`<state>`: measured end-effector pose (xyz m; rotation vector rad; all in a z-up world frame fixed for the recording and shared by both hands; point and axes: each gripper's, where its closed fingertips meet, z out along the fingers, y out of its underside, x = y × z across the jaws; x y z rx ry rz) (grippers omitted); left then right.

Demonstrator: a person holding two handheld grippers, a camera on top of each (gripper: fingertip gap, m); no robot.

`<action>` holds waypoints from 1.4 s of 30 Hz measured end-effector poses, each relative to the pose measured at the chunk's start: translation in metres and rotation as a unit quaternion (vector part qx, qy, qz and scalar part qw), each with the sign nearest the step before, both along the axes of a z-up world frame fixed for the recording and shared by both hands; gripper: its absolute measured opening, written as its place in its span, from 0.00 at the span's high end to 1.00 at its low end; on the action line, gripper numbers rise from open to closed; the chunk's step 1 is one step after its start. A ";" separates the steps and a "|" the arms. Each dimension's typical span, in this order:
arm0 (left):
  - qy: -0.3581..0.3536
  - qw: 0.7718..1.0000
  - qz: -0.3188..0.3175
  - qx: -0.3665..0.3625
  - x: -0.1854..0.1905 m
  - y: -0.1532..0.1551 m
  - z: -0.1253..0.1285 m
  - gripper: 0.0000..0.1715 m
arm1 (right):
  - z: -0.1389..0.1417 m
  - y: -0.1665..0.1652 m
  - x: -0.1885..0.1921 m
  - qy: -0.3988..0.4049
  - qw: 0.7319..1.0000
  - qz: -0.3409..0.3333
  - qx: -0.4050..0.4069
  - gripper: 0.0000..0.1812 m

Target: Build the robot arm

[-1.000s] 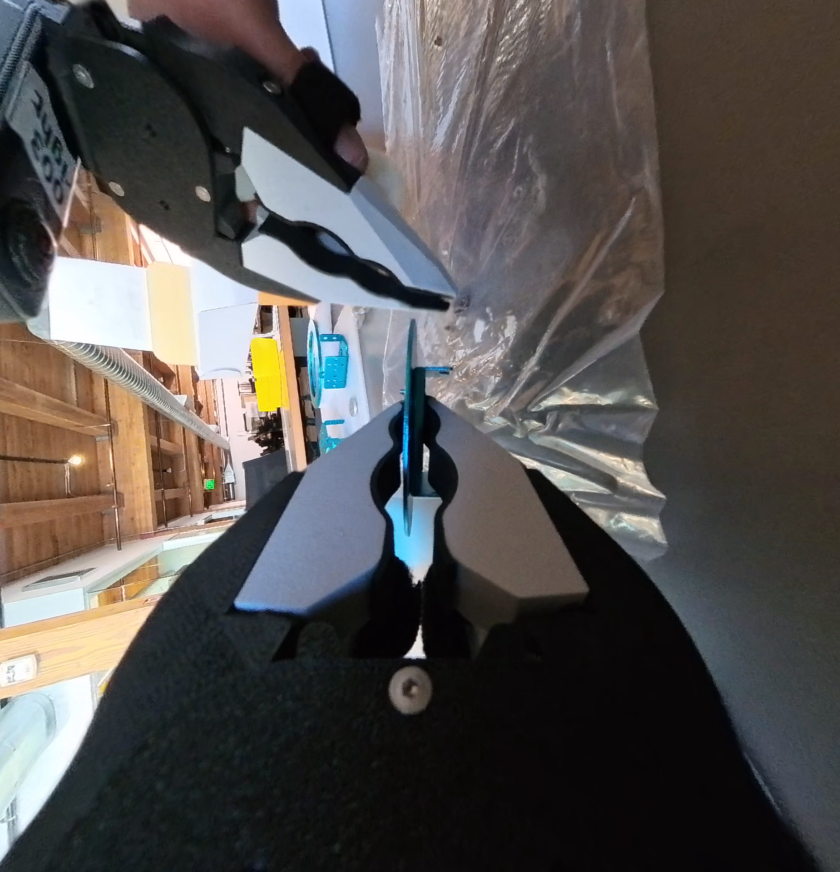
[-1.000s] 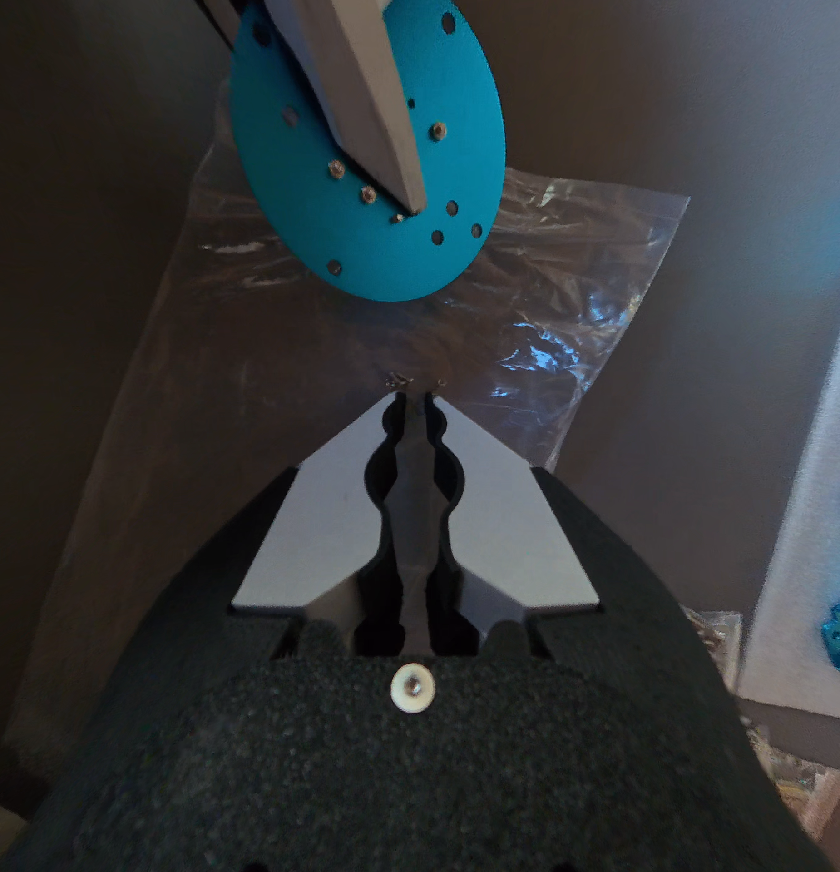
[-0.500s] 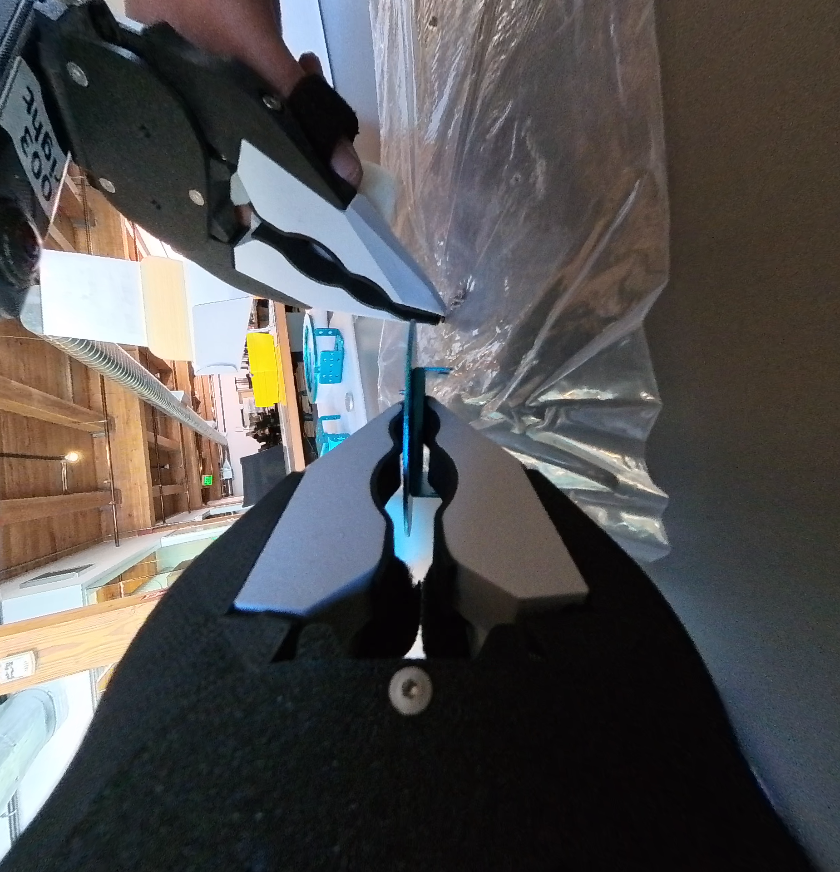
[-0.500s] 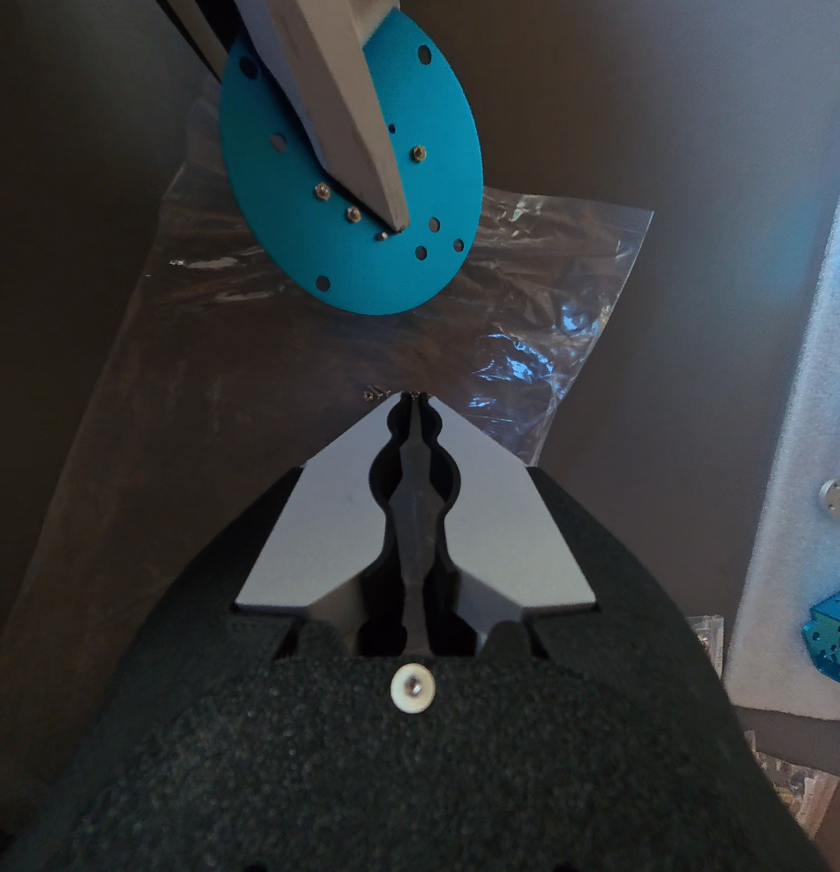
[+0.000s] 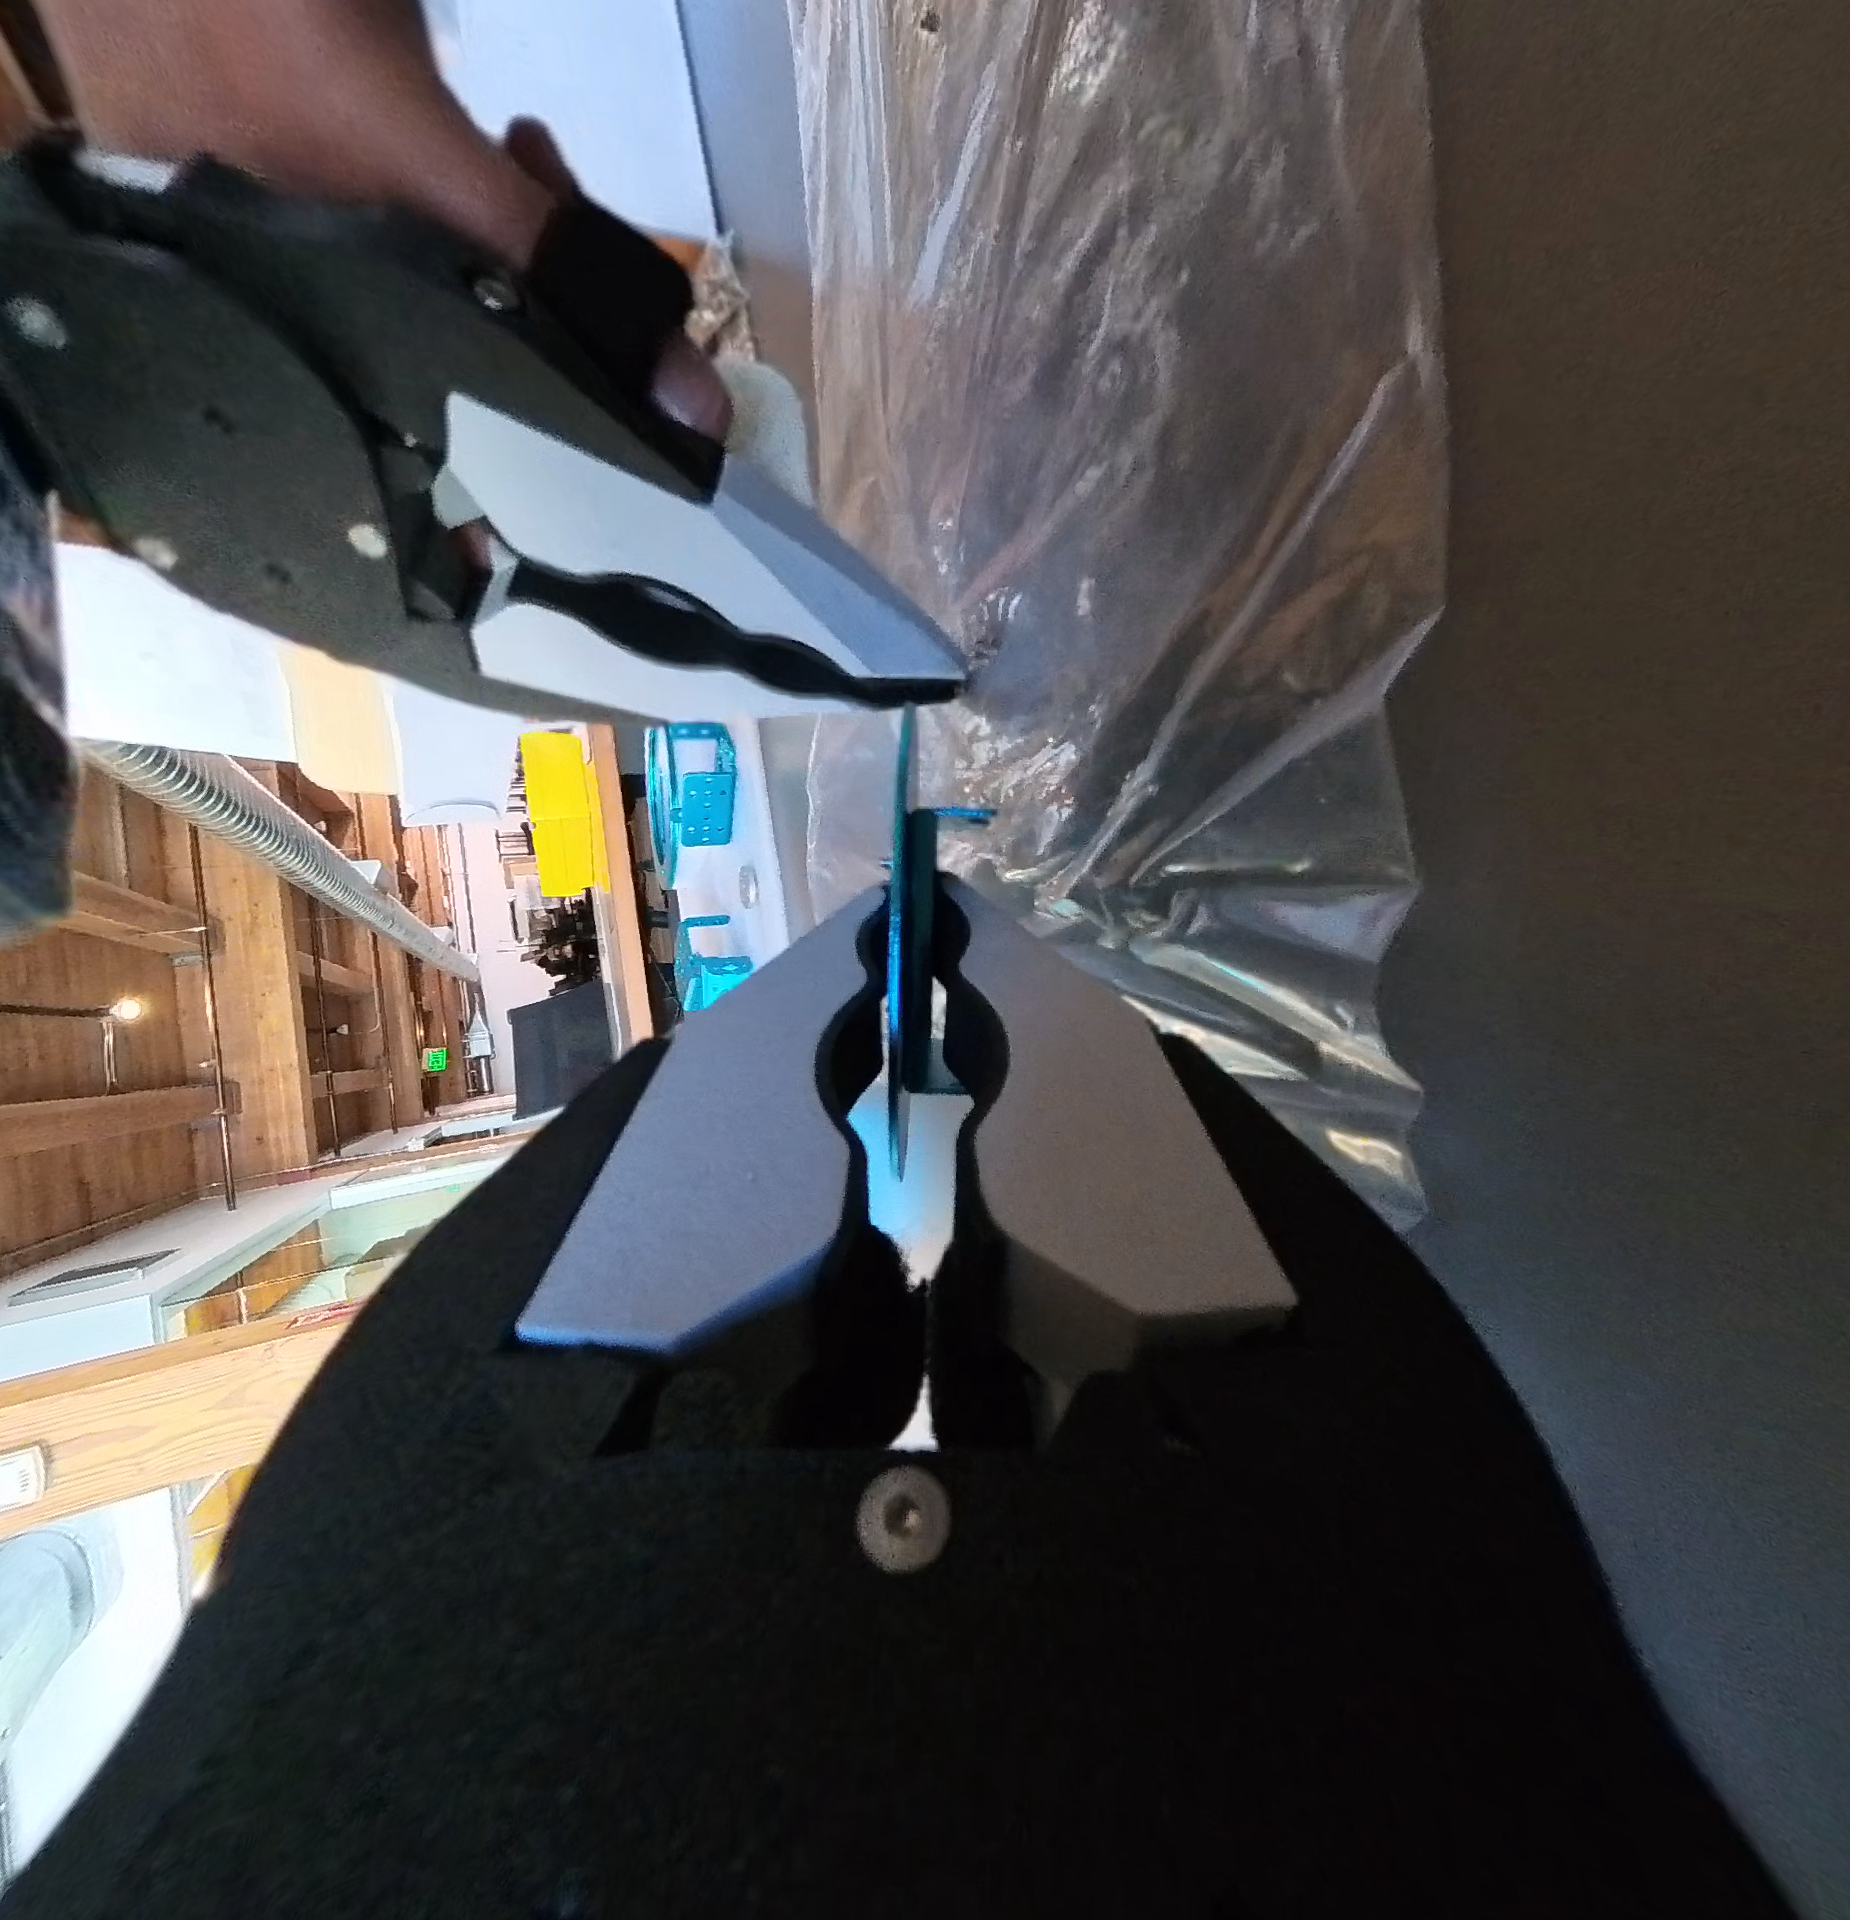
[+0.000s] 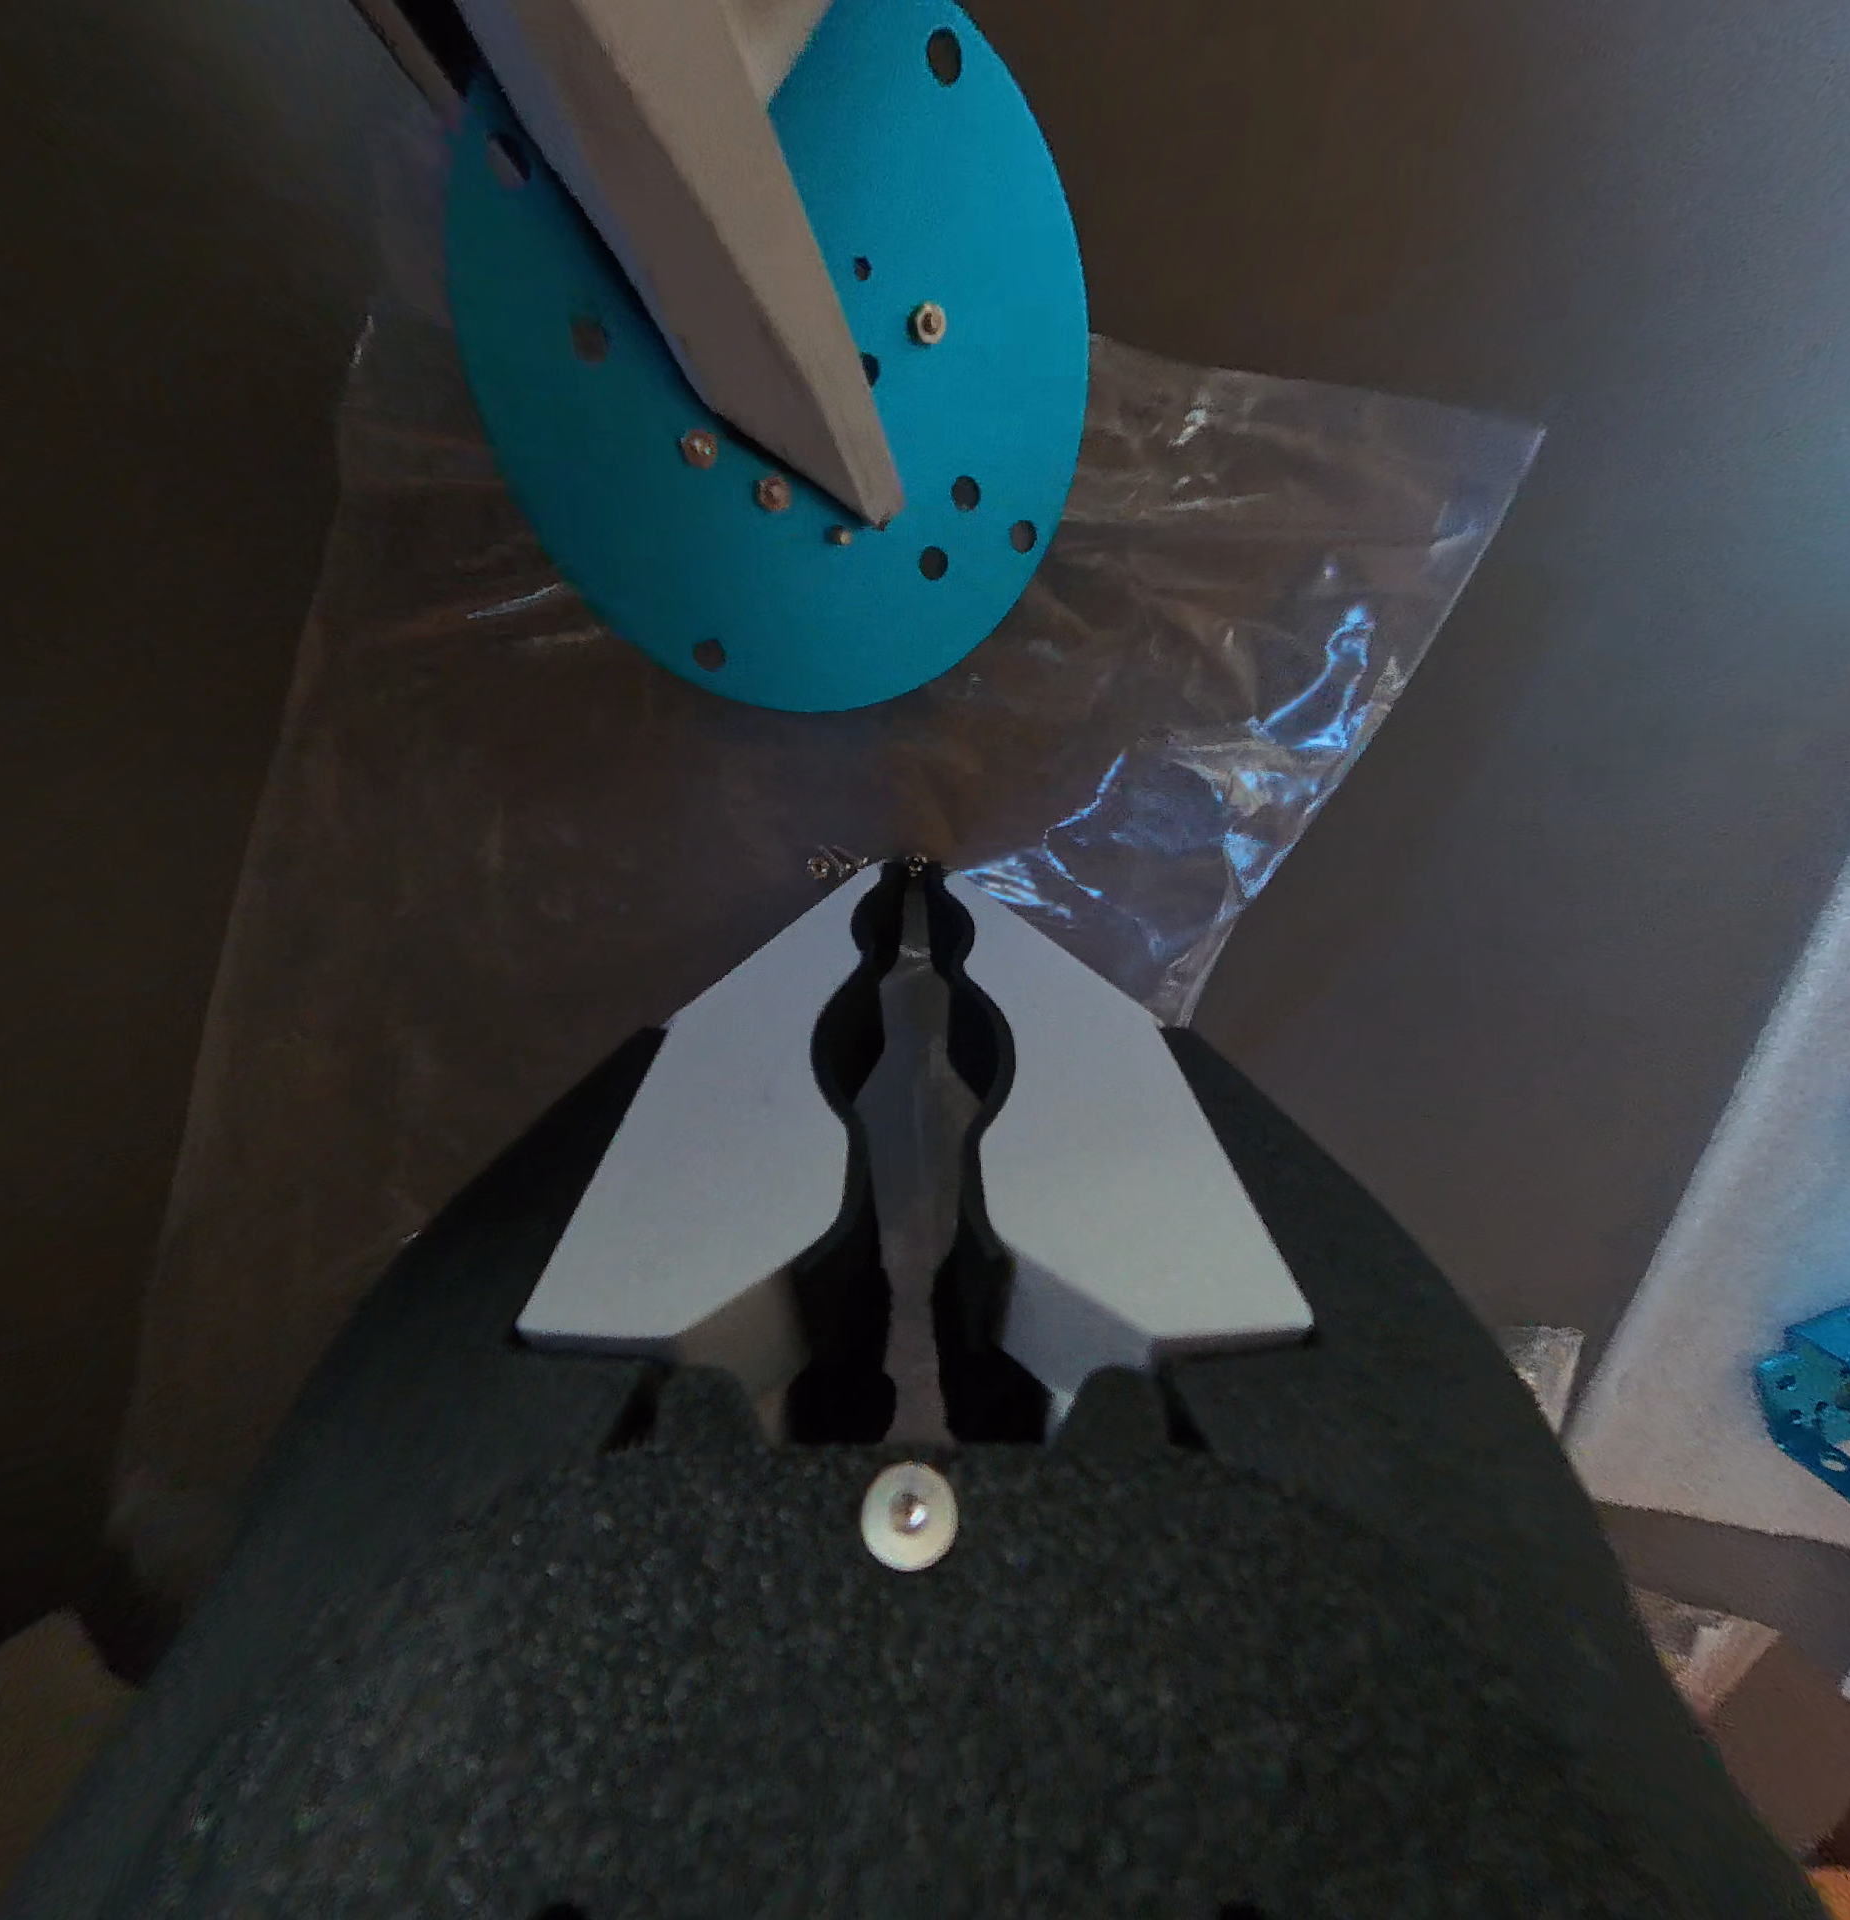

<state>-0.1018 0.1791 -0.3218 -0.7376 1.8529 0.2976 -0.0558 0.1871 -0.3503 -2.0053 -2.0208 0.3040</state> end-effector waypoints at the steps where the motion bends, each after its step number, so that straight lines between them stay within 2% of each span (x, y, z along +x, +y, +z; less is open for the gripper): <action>1: 0.002 1.000 0.001 0.000 0.000 0.001 -0.001 0.99 | 0.000 0.000 0.000 -0.021 1.000 0.004 -0.006 0.98; 6: 0.003 1.000 0.002 0.003 -0.001 0.001 -0.001 0.99 | 0.000 0.000 0.001 -0.076 0.997 0.030 -0.011 0.97; 10: 0.003 1.000 0.004 0.002 -0.001 0.003 -0.001 0.99 | 0.000 0.001 0.000 -0.090 0.995 0.033 -0.012 0.96; 21: 0.000 1.000 0.002 0.008 -0.001 0.003 0.001 0.99 | 0.000 0.004 -0.001 -0.092 0.995 0.037 -0.001 1.00; 26: 0.001 1.000 0.003 0.006 -0.001 0.003 0.000 0.99 | 0.013 0.004 -0.001 -0.067 0.997 0.035 0.006 1.00; 34: 0.005 1.000 0.003 0.010 0.000 0.002 -0.002 0.99 | 0.004 0.005 -0.002 -0.066 0.997 0.038 0.024 0.98; 42: 0.007 1.000 0.003 0.010 0.000 0.002 -0.003 0.99 | 0.000 0.001 -0.003 -0.068 0.997 0.035 0.001 0.98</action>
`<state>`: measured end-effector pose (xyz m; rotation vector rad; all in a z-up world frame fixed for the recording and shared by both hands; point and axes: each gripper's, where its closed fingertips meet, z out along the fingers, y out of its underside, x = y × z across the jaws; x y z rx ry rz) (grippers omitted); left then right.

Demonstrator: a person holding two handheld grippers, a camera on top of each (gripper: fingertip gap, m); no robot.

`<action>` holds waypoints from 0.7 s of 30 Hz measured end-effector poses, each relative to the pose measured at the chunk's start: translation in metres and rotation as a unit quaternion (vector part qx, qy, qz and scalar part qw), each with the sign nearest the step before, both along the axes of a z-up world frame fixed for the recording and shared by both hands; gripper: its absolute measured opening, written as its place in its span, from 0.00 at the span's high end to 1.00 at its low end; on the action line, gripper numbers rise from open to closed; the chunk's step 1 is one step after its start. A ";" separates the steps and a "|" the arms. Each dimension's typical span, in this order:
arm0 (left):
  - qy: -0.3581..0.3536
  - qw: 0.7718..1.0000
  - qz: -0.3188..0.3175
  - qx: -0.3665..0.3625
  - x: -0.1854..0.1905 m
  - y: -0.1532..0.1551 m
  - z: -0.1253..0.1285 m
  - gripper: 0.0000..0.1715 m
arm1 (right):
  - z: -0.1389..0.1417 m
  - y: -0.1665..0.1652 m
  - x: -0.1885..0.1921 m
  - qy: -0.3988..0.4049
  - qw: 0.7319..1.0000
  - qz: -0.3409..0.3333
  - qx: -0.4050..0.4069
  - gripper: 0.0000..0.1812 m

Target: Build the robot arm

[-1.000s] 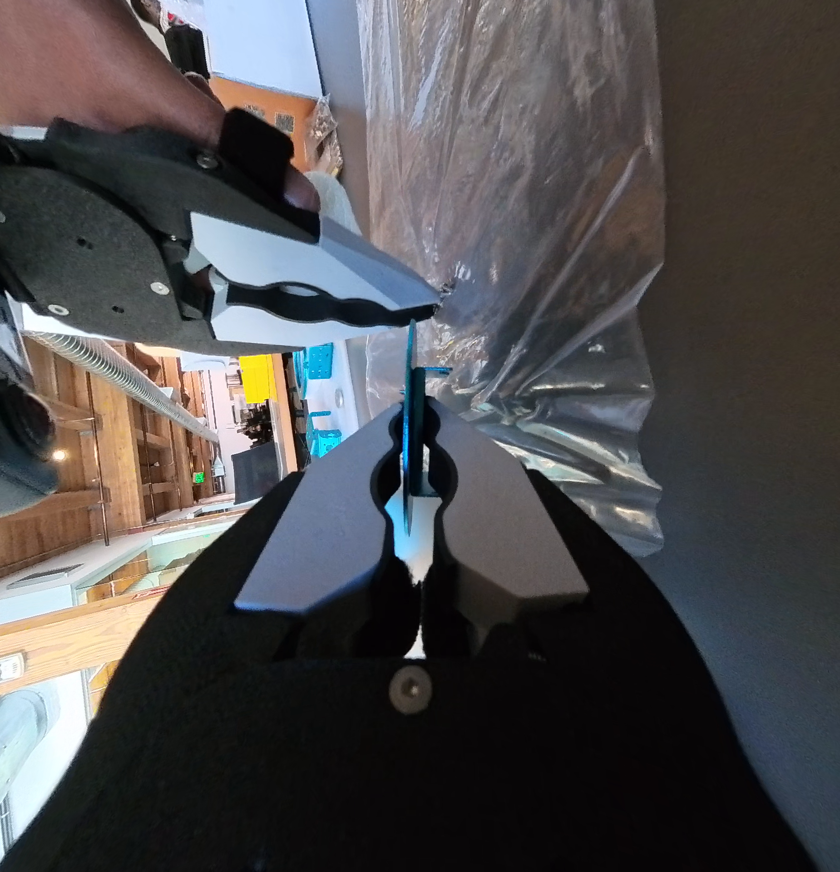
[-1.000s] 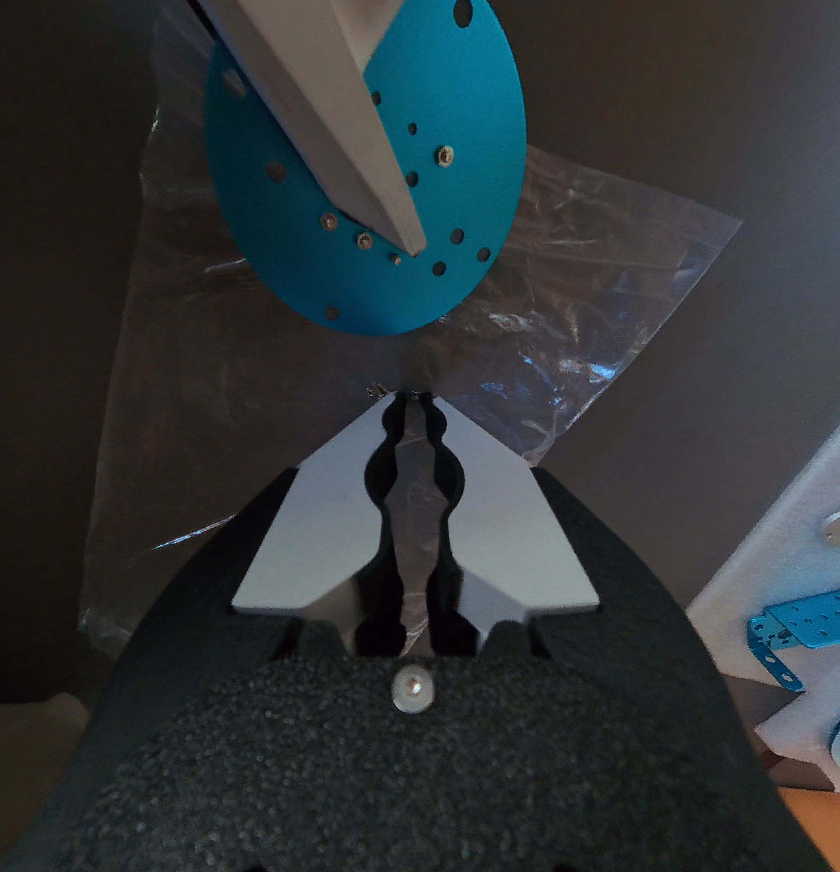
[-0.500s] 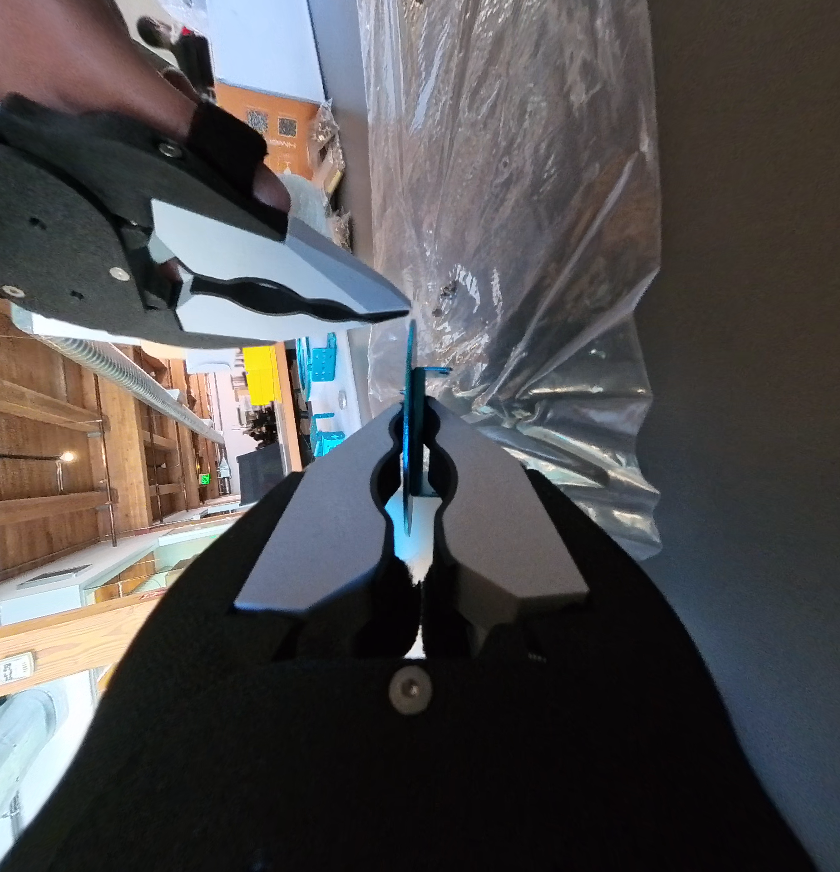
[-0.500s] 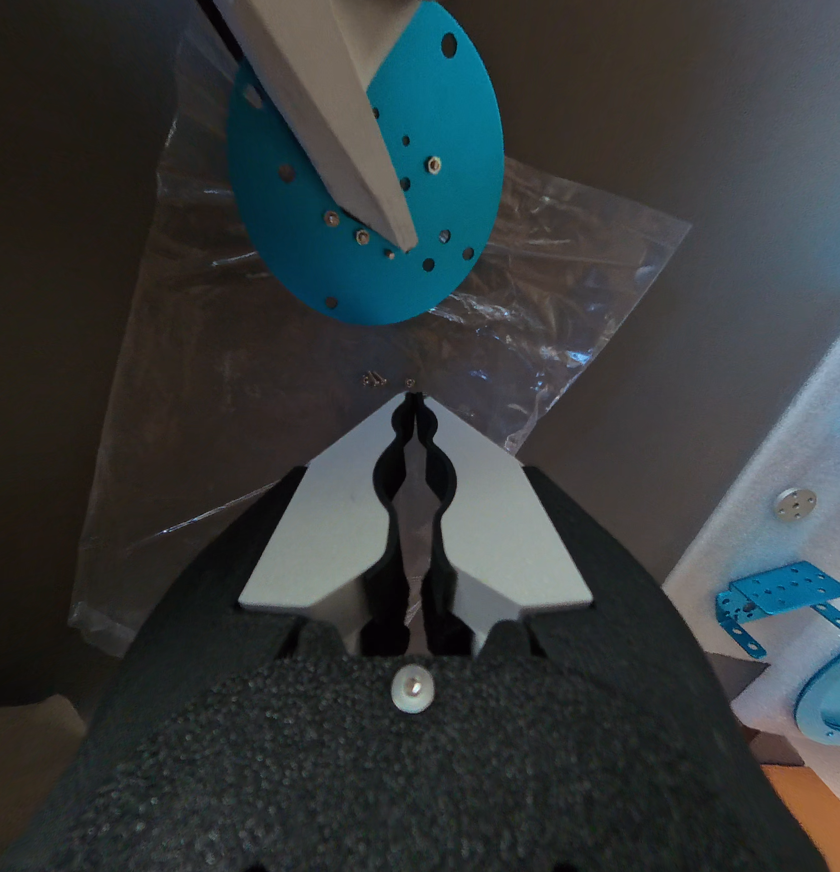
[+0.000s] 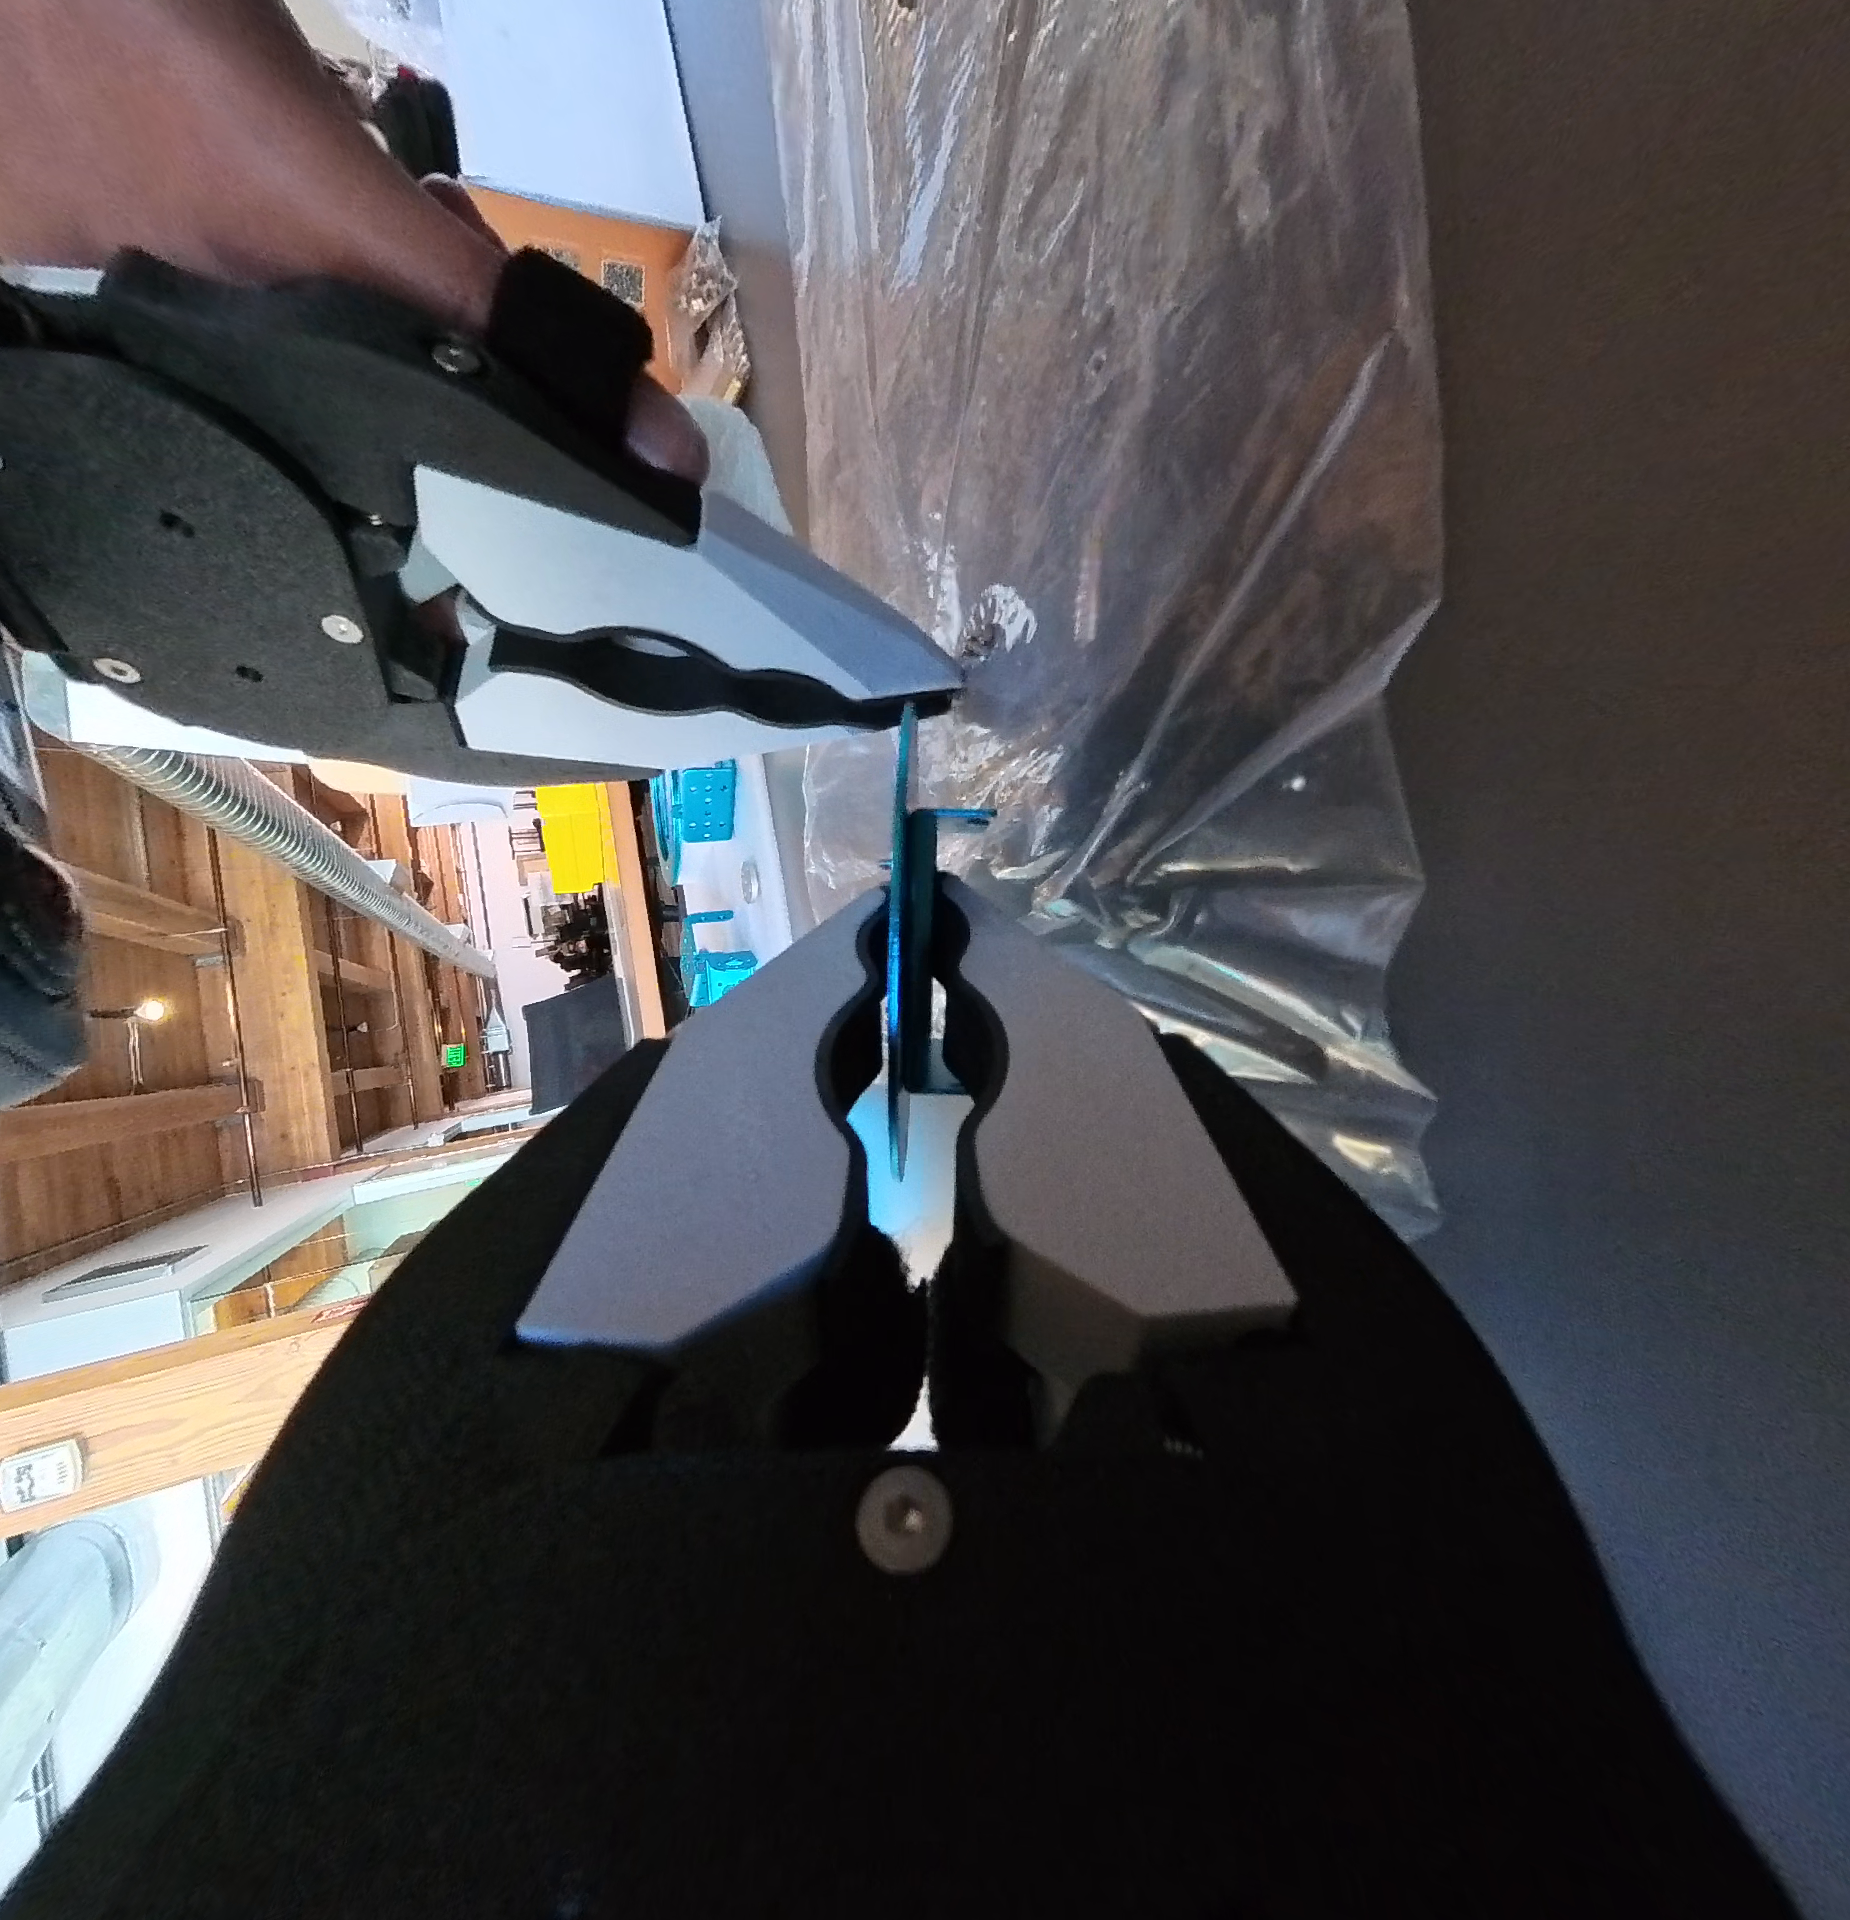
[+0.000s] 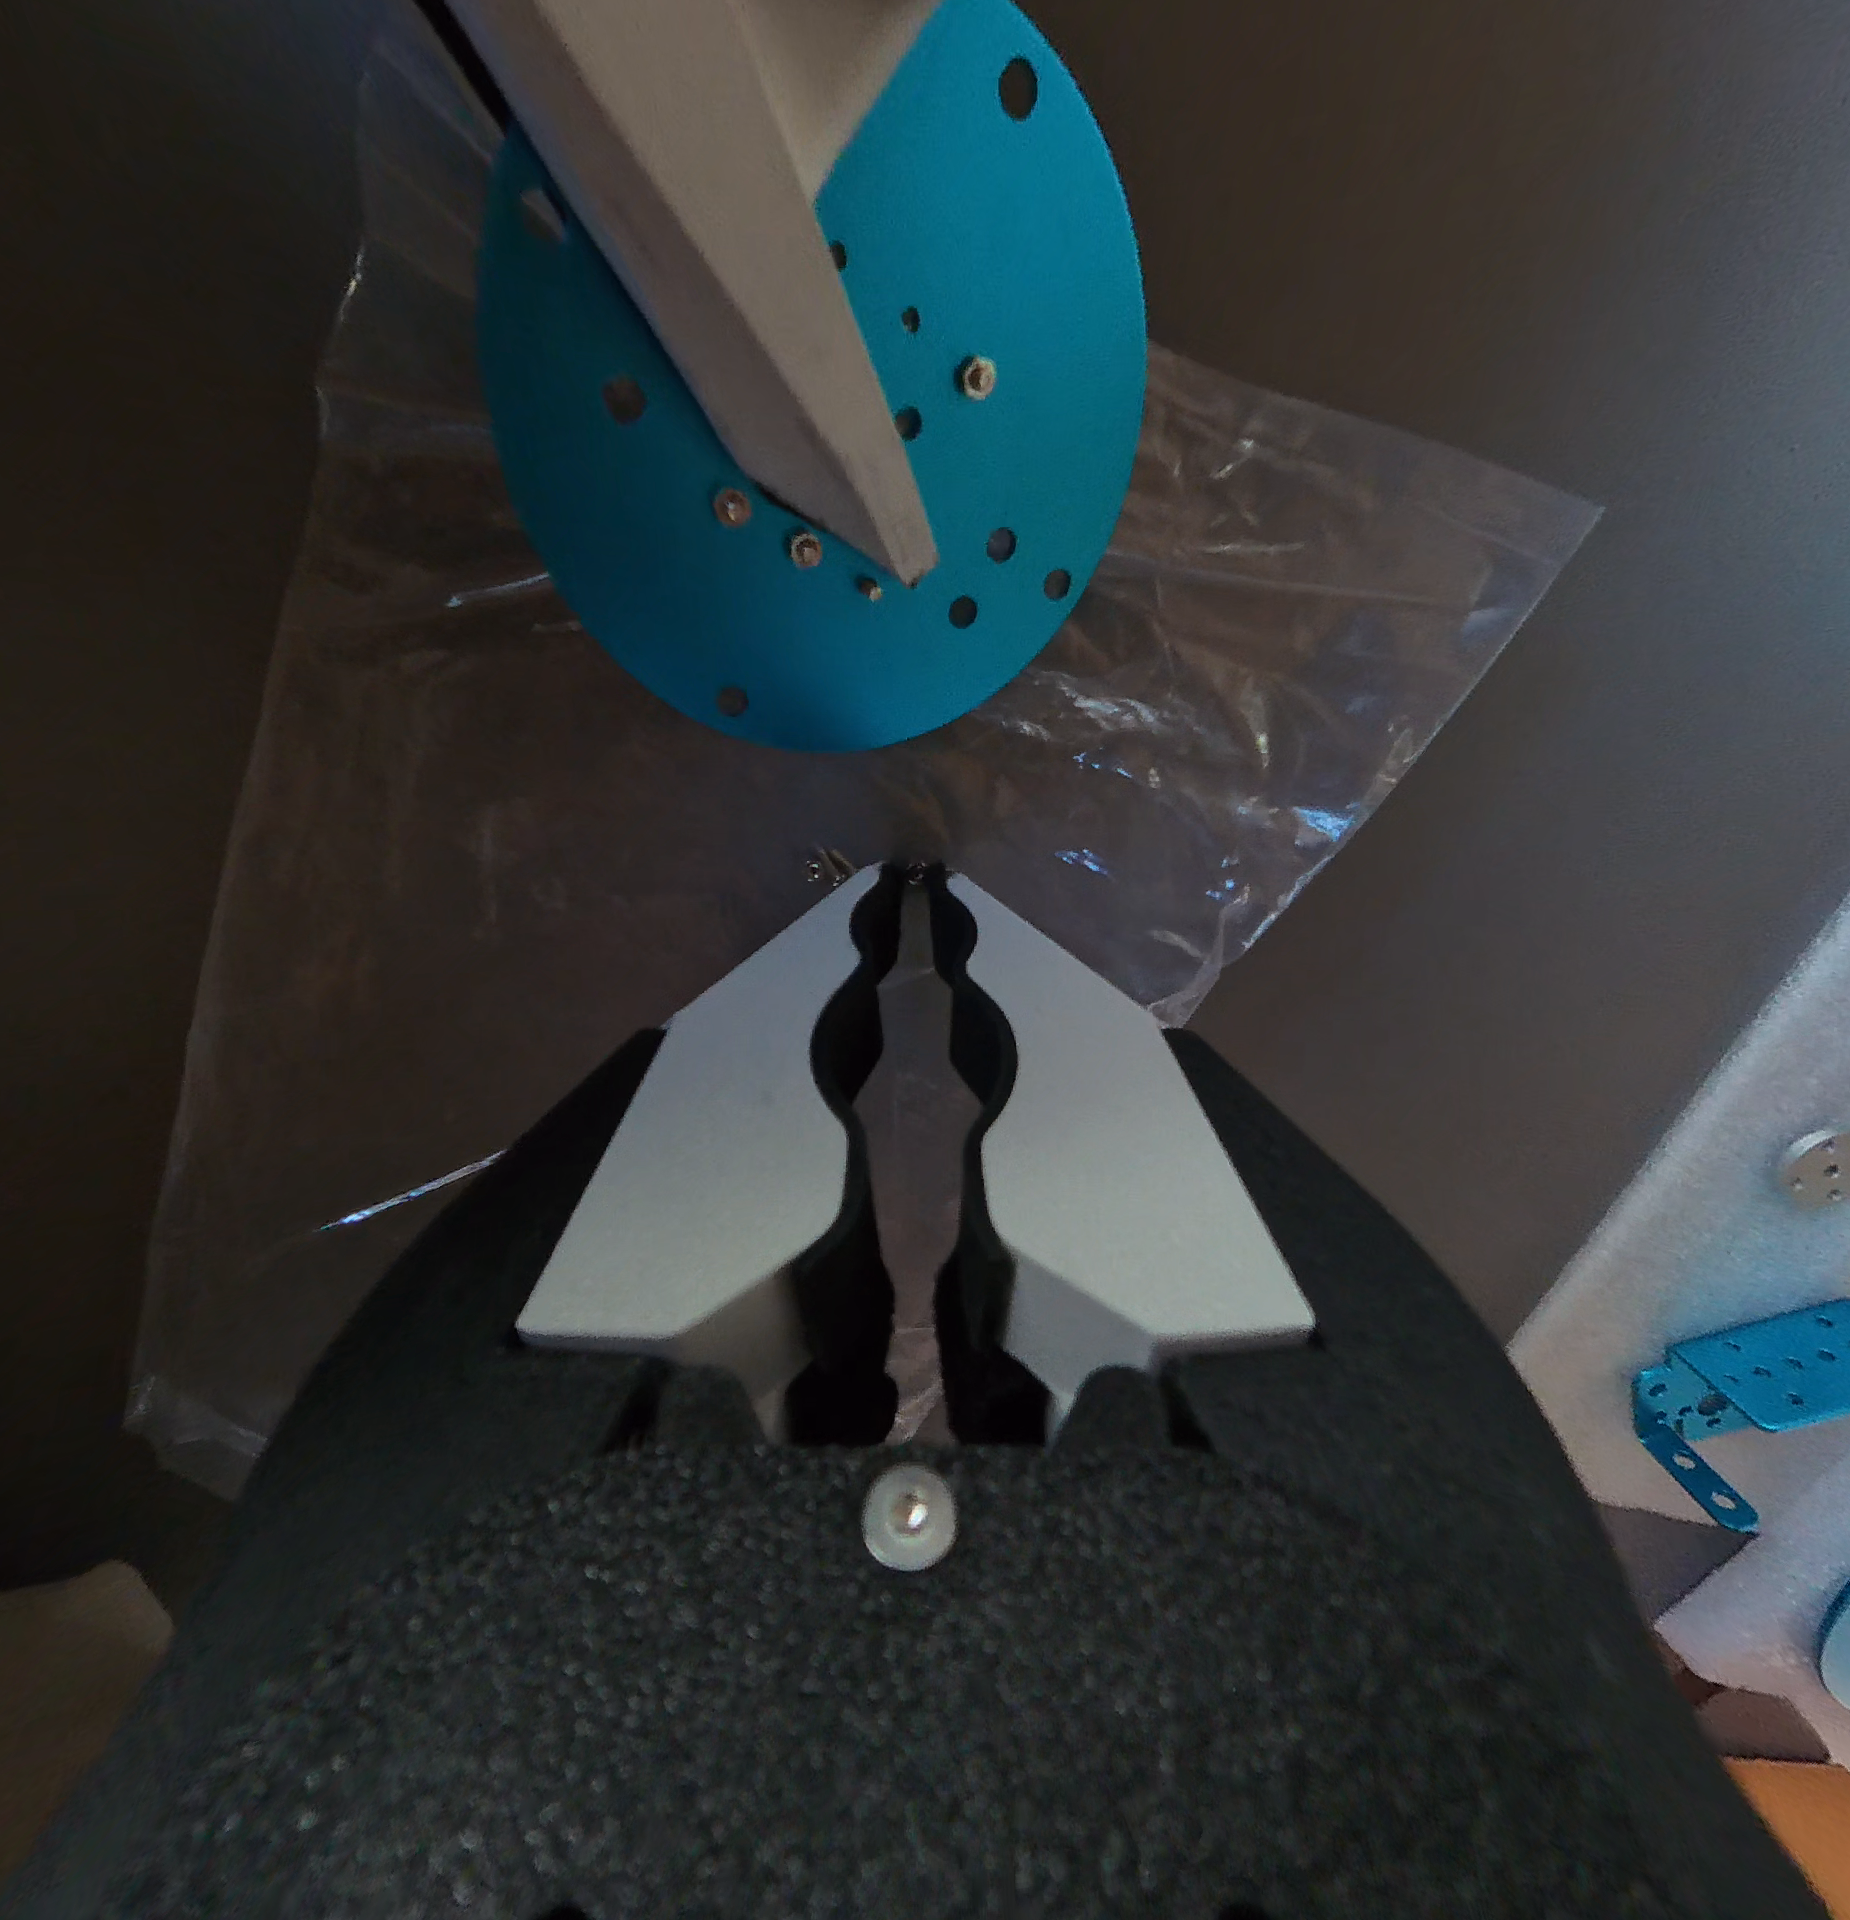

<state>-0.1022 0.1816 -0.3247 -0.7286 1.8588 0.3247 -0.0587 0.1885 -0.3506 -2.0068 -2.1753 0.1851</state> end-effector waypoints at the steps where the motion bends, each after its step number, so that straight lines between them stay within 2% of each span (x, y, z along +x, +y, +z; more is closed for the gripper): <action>1: 0.000 1.000 0.000 -0.001 0.000 0.000 0.000 0.99 | 0.000 0.000 0.000 0.002 1.000 -0.001 -0.003 0.98; 13: 0.000 1.000 0.000 0.001 0.000 0.000 0.000 0.99 | 0.004 0.005 0.002 0.015 0.999 0.017 0.028 0.99; 21: -0.023 1.000 -0.008 0.020 0.002 -0.002 0.010 0.99 | 0.044 -0.011 -0.028 0.107 0.992 0.055 0.040 0.99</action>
